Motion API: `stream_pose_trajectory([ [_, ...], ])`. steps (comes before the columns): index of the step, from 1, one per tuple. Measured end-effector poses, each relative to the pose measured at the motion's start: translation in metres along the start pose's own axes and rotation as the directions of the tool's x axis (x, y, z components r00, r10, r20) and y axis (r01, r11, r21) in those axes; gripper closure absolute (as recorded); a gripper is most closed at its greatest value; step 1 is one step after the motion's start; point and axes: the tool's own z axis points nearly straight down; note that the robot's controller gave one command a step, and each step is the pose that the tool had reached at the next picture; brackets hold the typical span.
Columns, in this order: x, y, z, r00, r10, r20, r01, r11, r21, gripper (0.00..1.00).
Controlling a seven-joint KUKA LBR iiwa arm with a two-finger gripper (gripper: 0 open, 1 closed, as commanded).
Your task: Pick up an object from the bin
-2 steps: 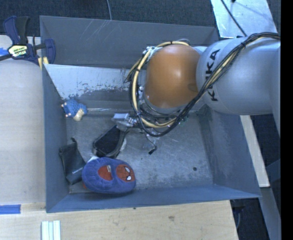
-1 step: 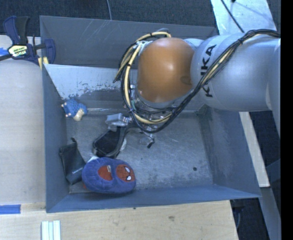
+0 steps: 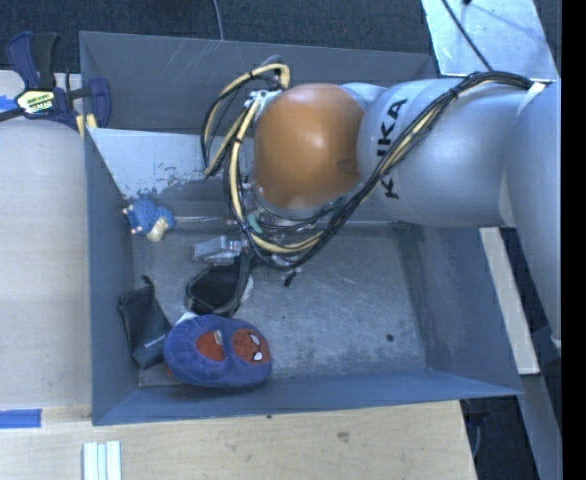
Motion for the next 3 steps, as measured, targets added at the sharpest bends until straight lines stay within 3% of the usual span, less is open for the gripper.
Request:
stream_pose_trajectory([
  [1, -0.097, 0.038, 0.006, 0.977, -0.212, -0.016, 0.212, 0.977, -0.012, 0.00],
  [2, -0.093, 0.033, 0.002, 0.979, -0.203, -0.021, 0.203, 0.979, -0.006, 1.00],
  [3, -0.089, 0.028, -0.007, 0.980, -0.198, -0.022, 0.197, 0.980, -0.017, 1.00],
])
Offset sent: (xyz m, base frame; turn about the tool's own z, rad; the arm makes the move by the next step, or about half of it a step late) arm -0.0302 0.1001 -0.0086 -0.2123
